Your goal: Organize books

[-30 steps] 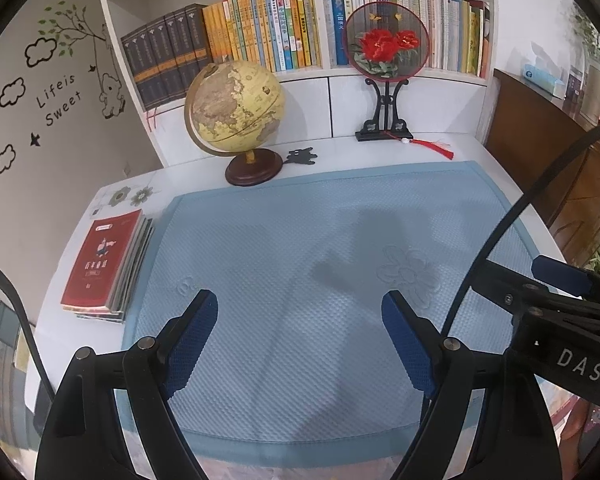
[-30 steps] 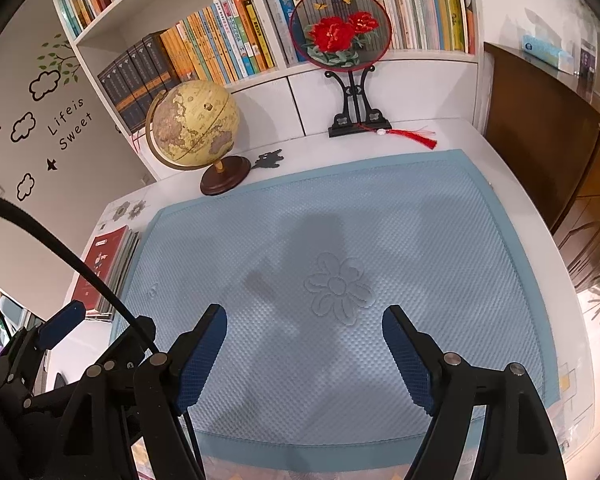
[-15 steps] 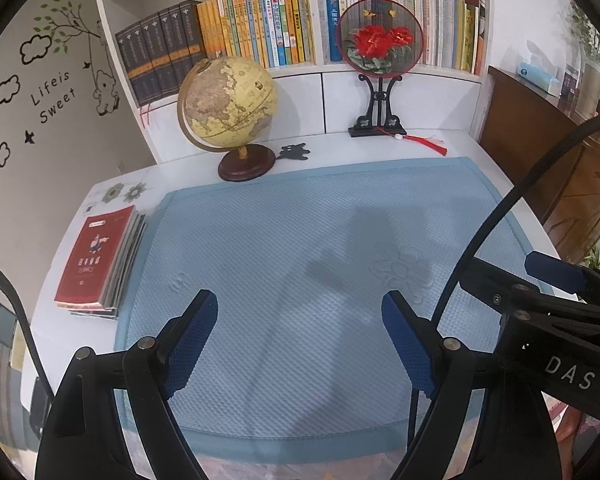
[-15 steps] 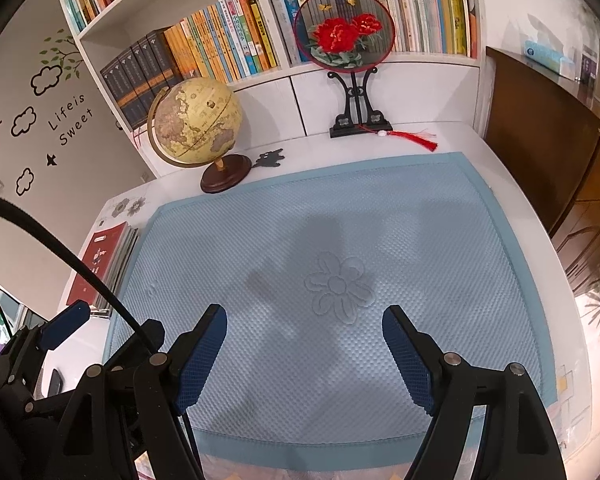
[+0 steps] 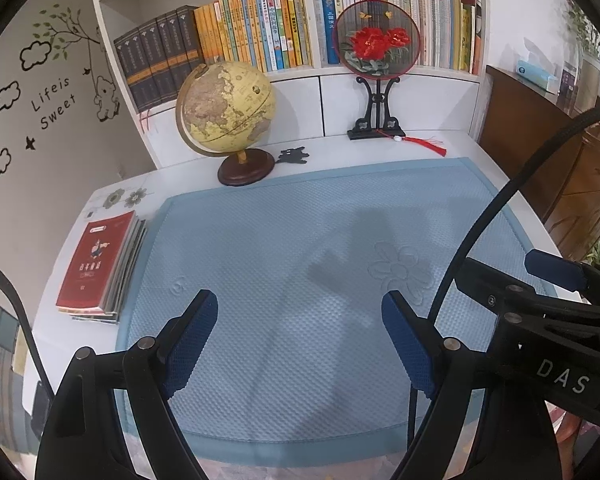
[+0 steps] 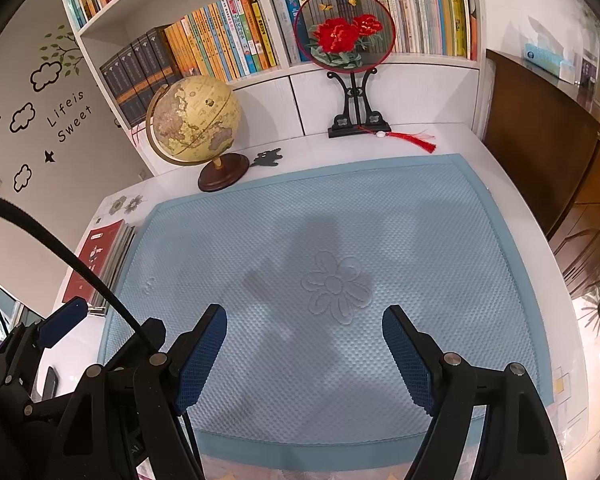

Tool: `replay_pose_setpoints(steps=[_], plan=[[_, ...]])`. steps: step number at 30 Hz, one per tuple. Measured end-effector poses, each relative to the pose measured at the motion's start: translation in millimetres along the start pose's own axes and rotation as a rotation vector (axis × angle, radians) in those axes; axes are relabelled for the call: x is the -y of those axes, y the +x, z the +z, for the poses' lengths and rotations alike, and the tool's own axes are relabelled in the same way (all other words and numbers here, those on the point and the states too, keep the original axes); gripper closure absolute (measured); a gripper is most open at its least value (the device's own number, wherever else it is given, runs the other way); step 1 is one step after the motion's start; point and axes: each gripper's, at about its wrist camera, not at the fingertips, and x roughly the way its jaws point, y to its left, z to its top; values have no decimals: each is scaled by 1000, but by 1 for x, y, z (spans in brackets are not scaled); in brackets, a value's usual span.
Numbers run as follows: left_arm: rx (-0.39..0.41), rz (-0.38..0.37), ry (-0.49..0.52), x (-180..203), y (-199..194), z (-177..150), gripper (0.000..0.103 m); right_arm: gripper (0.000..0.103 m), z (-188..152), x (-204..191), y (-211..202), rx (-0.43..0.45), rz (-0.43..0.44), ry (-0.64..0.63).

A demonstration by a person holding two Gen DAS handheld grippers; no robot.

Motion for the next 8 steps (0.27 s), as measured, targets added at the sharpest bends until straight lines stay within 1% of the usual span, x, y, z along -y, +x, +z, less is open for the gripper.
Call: replay_pose_setpoints(steps=[3,7,8], plan=[[5,1,-5,0,1,-1,20,25,1,0,1,-3,-1,2],[46,-5,-18,-1,-1,-4,20,25,2,1,1,5,-10,2],[41,-7,-17,-1,1,-3,20,25,2,0,2,5,-13,1]])
